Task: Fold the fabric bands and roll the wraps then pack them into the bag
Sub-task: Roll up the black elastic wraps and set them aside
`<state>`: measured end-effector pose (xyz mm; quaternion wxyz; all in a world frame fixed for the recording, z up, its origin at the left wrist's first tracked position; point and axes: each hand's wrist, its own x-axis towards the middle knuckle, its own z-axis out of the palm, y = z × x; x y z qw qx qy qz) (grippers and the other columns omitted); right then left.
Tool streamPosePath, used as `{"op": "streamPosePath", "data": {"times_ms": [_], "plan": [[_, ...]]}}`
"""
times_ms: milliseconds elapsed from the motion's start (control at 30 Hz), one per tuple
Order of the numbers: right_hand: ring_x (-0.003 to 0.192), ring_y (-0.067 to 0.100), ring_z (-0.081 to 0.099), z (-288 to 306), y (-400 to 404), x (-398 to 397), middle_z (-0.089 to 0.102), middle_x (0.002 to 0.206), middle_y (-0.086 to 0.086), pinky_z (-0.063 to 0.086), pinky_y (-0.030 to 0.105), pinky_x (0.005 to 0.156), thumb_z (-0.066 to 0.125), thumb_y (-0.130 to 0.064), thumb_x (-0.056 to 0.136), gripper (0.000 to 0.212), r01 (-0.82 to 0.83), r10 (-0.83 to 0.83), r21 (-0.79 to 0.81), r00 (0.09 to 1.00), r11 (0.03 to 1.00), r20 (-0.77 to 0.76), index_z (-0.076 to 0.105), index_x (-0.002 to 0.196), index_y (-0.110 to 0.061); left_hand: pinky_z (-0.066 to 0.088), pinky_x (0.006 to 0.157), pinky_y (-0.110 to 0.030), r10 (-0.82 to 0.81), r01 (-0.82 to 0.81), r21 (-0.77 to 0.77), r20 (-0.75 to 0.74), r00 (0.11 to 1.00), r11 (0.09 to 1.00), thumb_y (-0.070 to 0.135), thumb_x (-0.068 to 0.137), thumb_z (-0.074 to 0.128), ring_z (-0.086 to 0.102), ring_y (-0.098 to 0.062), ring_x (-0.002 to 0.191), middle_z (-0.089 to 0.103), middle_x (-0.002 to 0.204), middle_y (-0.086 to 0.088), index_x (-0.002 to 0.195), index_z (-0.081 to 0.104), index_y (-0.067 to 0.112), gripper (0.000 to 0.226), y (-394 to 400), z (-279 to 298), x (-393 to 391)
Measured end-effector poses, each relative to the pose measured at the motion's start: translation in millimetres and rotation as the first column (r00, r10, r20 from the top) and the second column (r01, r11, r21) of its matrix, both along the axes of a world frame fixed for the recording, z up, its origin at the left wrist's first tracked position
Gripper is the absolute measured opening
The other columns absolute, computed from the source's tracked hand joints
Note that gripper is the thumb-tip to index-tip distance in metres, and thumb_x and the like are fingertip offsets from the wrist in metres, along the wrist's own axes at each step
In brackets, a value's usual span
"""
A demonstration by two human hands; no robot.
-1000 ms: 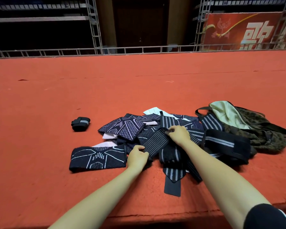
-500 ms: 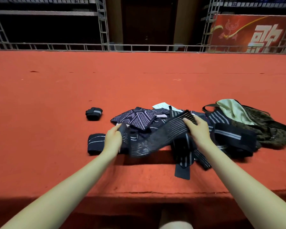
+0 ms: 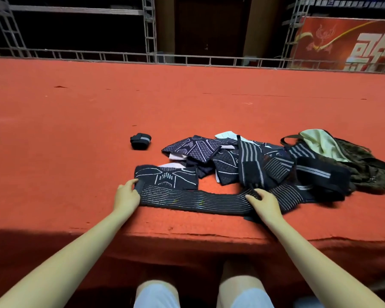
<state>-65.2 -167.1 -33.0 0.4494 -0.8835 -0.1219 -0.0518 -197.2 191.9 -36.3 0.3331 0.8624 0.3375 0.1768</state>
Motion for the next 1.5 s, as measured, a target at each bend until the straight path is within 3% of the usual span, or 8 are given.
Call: {"op": "streamPosePath", "data": {"times_ms": [267,467,700,833,967,1100,1267,1500], "plan": [[0.078,0.018,0.057,6,3,-5,0.062,0.077,0.000,0.031,0.024,0.066,0.067,-0.012,0.083,0.005,0.051,-0.051,0.012,0.998,0.999,0.046,0.067,0.087,-0.010,0.040,0.090,-0.037,-0.082,0.092,0.132,-0.075,0.994,0.987,0.010,0.086,0.045,0.051,-0.036,0.108,0.053,0.112,-0.019,0.135,0.048,0.012,0.049,-4,14,1],[0.085,0.019,0.061,6,22,-8,0.068,0.089,0.003,0.043,0.028,0.075,0.066,-0.009,0.082,0.014,0.047,-0.050,0.121,0.998,0.992,0.026,0.068,0.096,-0.010,0.041,0.090,-0.048,-0.148,0.144,0.495,-0.032,0.988,0.857,0.007,0.072,0.058,0.043,-0.037,0.112,0.051,0.119,-0.017,0.124,0.058,0.010,0.052,-25,14,0],[0.067,0.003,0.061,3,54,-21,0.069,0.081,-0.003,0.047,0.020,0.068,0.060,-0.020,0.091,0.010,-0.161,0.160,0.109,0.987,0.981,0.019,0.069,0.093,-0.016,0.039,0.097,-0.030,-0.603,0.580,0.227,0.041,0.797,0.782,0.012,0.085,0.050,0.051,-0.020,0.110,0.062,0.111,-0.001,0.114,0.065,0.021,0.033,-115,11,46],[0.089,0.008,0.062,-15,49,-20,0.071,0.093,-0.005,0.046,0.026,0.086,0.058,-0.013,0.090,0.015,-0.294,0.313,-0.132,0.938,0.946,0.152,0.072,0.096,-0.014,0.042,0.093,-0.030,-0.555,0.549,0.133,0.016,0.832,0.825,0.026,0.092,0.049,0.054,-0.016,0.109,0.066,0.112,0.004,0.120,0.060,0.027,0.030,-143,-5,65],[0.089,0.015,0.054,-25,43,-12,0.064,0.090,-0.005,0.038,0.018,0.085,0.061,-0.008,0.078,0.020,-0.198,0.241,-0.173,0.929,0.965,0.280,0.070,0.093,-0.017,0.043,0.084,-0.029,-0.513,0.495,0.235,0.016,0.858,0.836,0.038,0.088,0.055,0.053,-0.013,0.095,0.066,0.094,0.013,0.110,0.064,0.033,0.024,-151,-12,69],[0.091,0.015,0.055,-23,45,-11,0.060,0.103,0.000,0.047,0.030,0.086,0.064,-0.011,0.080,0.031,-0.033,0.052,-0.097,0.979,0.995,0.199,0.065,0.110,-0.015,0.042,0.083,-0.030,-0.561,0.529,0.281,0.039,0.827,0.800,0.038,0.087,0.056,0.051,-0.014,0.091,0.060,0.087,0.011,0.109,0.064,0.036,0.024,-149,-16,68],[0.080,0.014,0.055,-22,46,-17,0.057,0.095,-0.004,0.045,0.032,0.081,0.062,-0.023,0.085,0.041,-0.018,0.049,-0.179,0.985,0.984,0.168,0.056,0.125,-0.020,0.044,0.081,-0.032,-0.595,0.544,0.323,0.082,0.799,0.775,0.053,0.083,0.044,0.050,-0.016,0.087,0.059,0.085,0.008,0.091,0.070,0.032,0.035,-152,-20,67],[0.074,0.012,0.055,-17,45,-20,0.052,0.080,-0.013,0.039,0.024,0.070,0.063,-0.025,0.084,0.045,-0.076,0.092,-0.183,0.992,0.980,0.084,0.053,0.128,-0.027,0.043,0.086,-0.031,-0.573,0.524,0.307,0.091,0.815,0.794,0.024,0.080,0.062,0.047,-0.016,0.097,0.058,0.097,0.008,0.104,0.067,0.026,0.024,-150,-23,67]]}}
